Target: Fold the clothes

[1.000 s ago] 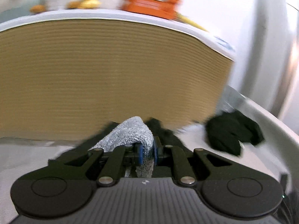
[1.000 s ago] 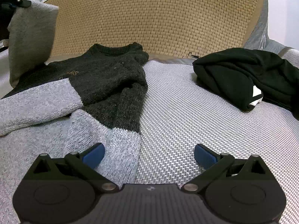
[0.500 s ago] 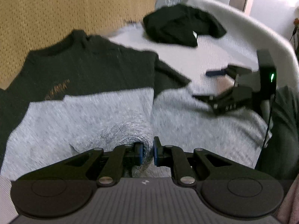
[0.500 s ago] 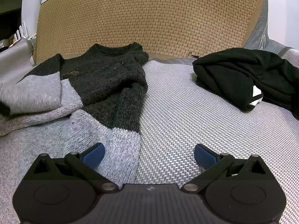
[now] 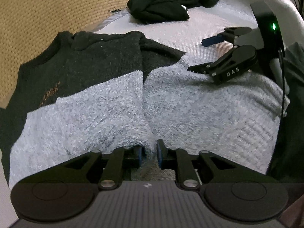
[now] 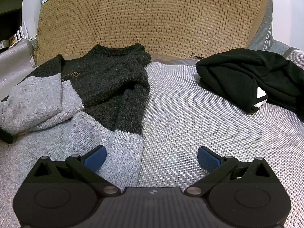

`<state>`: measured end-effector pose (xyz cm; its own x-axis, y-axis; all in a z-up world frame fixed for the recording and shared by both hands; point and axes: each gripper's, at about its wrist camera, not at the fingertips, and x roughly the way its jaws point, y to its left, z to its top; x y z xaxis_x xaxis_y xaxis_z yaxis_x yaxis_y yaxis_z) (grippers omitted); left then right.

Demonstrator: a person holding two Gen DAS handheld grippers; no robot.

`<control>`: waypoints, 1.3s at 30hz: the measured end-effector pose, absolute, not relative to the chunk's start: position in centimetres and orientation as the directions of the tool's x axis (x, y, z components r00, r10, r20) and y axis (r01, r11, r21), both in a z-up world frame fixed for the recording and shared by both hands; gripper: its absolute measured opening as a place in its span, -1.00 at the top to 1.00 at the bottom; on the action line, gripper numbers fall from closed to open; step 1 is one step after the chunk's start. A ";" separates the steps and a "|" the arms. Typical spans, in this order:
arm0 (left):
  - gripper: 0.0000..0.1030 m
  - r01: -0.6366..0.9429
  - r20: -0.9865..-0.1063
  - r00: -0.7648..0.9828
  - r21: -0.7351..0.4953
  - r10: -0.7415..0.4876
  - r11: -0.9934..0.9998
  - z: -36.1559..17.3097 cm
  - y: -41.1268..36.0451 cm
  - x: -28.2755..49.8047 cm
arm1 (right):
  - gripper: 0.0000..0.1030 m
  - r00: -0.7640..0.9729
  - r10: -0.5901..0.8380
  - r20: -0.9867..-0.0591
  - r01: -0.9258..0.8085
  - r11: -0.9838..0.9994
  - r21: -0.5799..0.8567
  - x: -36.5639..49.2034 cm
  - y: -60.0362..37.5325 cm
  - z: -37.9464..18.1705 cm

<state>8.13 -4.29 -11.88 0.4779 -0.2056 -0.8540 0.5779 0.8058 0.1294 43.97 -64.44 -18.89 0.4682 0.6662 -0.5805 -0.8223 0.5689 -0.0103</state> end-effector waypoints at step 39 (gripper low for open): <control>-0.33 0.420 -0.865 0.502 0.261 0.017 0.869 -7.0 13.5 14.2 | -1.00 0.469 0.666 -0.581 -0.822 0.569 -0.011 43.9 -64.5 -18.9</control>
